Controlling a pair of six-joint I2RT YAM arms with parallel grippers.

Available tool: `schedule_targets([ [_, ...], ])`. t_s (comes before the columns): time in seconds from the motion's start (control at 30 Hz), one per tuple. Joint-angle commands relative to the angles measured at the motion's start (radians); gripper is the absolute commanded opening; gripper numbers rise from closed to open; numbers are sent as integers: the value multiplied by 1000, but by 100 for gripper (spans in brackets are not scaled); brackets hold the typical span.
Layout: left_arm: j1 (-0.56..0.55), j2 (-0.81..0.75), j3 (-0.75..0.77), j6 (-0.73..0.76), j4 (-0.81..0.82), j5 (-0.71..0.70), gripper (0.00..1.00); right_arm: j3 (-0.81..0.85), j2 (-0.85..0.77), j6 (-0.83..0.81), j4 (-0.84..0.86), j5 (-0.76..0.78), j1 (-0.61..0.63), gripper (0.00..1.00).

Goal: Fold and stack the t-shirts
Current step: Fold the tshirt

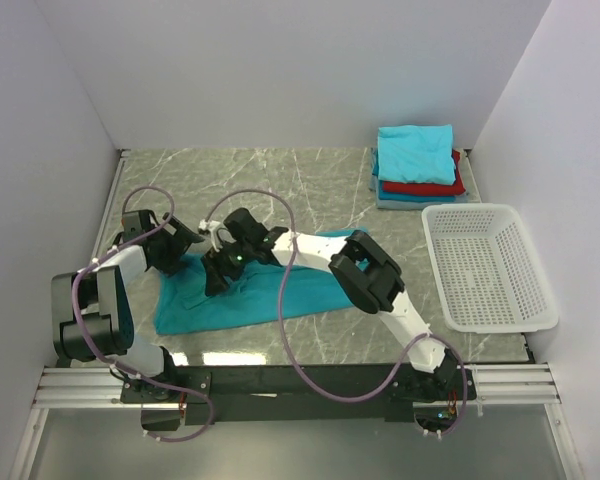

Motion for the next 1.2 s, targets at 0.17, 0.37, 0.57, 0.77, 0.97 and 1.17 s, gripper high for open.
schedule_targets([
  [0.17,7,30,-20,42,15,-7,96,-299,-225,-43,121,-32,26,73],
  [0.37,7,16,-34,36,17,16,94,-333,-283,-51,171,-23,29,74],
  [0.57,7,-24,-39,30,-8,-22,94,-362,-293,-68,175,-20,40,74],
  [0.77,7,-80,-42,2,-15,-45,95,-459,-389,-65,210,37,43,74],
  [0.97,7,-110,-13,-6,-58,-85,96,-675,-651,-54,269,95,42,74],
  [1.17,6,-200,-22,-45,-67,-65,100,-790,-863,63,208,472,19,76],
])
